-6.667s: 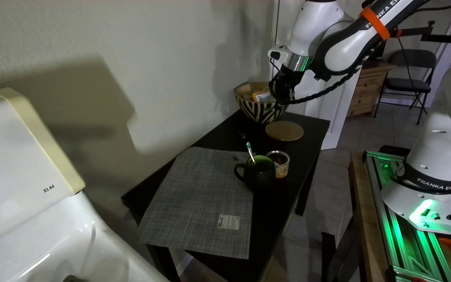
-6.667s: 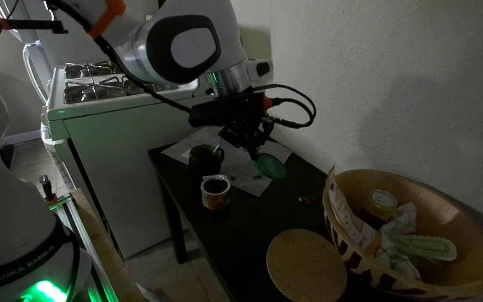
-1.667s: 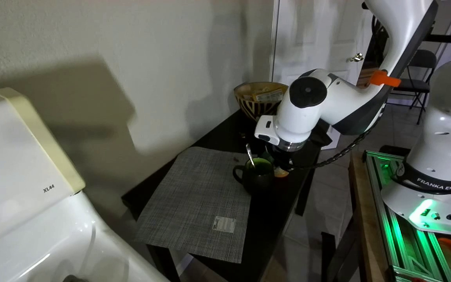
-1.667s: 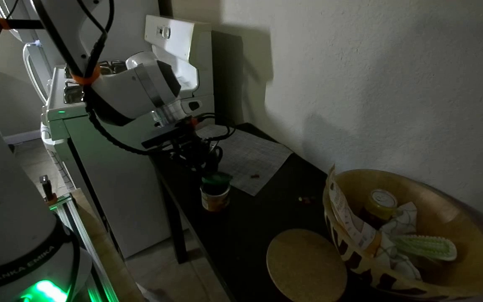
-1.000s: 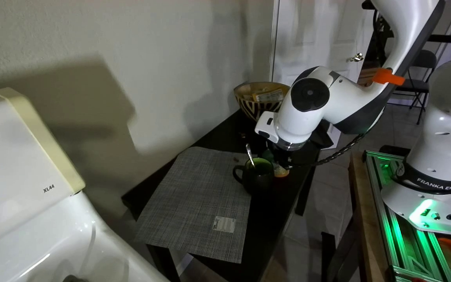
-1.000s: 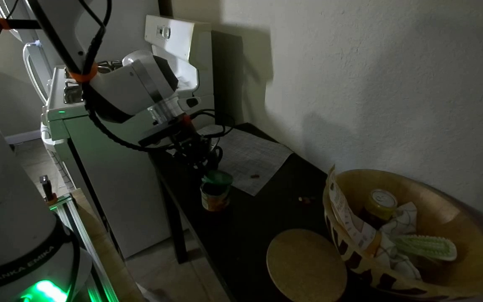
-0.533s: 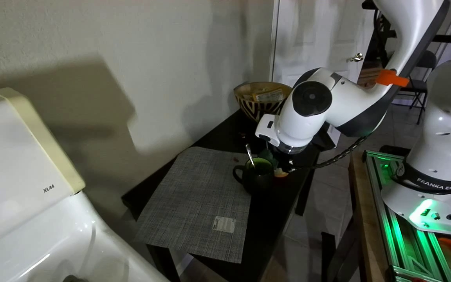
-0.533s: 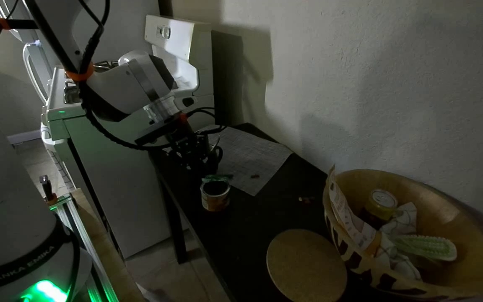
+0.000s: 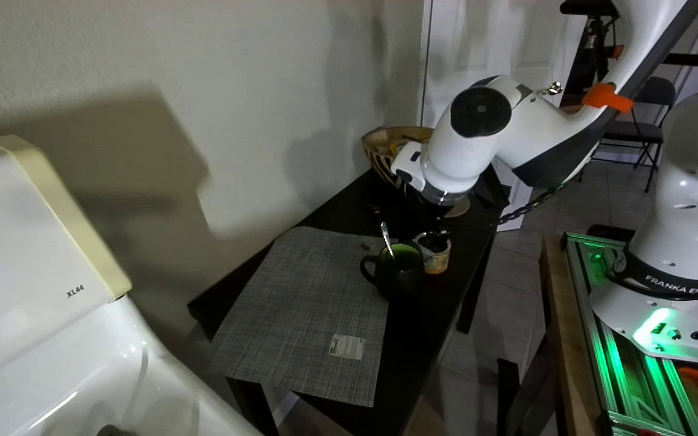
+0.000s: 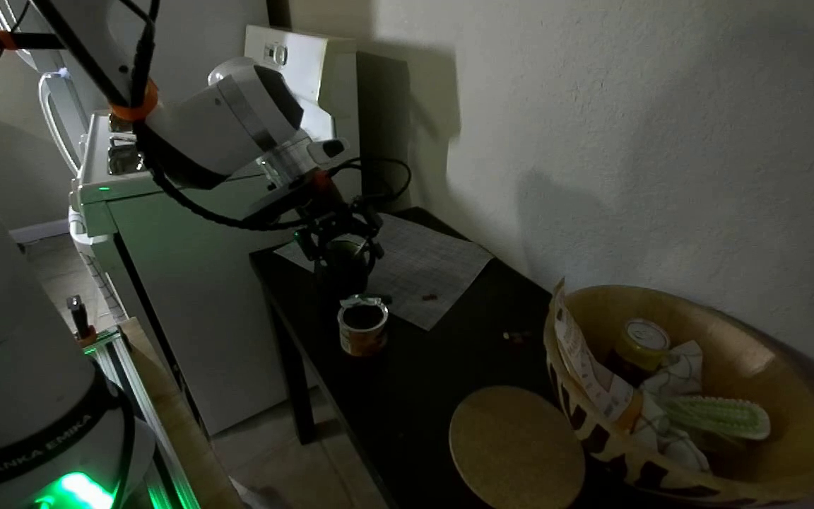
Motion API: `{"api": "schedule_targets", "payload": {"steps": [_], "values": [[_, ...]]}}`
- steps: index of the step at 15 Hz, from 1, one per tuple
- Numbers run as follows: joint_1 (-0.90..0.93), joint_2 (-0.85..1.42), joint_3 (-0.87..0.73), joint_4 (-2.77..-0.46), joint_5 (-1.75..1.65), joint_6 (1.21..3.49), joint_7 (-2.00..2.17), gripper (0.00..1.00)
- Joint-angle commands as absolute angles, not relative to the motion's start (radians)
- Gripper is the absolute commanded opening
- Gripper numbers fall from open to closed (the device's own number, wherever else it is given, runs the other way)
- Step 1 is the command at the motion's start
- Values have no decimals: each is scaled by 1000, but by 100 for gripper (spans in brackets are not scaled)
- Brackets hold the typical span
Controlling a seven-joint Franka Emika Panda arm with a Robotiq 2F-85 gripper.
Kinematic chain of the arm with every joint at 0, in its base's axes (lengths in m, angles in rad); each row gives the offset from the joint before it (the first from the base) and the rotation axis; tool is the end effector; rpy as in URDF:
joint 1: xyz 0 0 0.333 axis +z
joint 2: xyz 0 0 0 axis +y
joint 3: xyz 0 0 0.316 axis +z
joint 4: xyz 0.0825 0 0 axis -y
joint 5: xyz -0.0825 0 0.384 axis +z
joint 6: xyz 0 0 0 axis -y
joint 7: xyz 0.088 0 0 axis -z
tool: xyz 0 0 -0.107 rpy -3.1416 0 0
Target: Put the green lid on the can
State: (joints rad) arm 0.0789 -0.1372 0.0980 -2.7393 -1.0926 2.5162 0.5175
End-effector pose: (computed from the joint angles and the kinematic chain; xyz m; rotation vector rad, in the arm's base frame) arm 0.3739 0.0733 0.2533 2.4388 0.7550 0.1643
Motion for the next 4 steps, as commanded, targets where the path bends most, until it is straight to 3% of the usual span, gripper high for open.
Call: {"api": "schedule_targets", "payload": {"steps": [1,4], "values": [[21,-316,27,-2777,-1106,2612,446,100],[21,-286,22,-2738,-1102,2607,445,100]]}}
